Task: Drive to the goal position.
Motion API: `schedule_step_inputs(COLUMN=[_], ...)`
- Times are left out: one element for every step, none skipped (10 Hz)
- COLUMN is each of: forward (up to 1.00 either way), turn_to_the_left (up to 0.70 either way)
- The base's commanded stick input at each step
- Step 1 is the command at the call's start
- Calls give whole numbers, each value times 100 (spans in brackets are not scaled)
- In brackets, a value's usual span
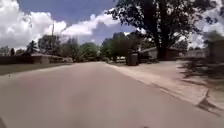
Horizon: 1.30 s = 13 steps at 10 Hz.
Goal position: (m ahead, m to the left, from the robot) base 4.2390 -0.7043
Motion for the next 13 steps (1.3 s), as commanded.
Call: schedule_step_inputs(forward=[70,70,70,70,70,70,70,70,70,70,70,70,70], turn_to_the_left=[0,0,0,0,0,0,0,0,0,0,0,0,0])
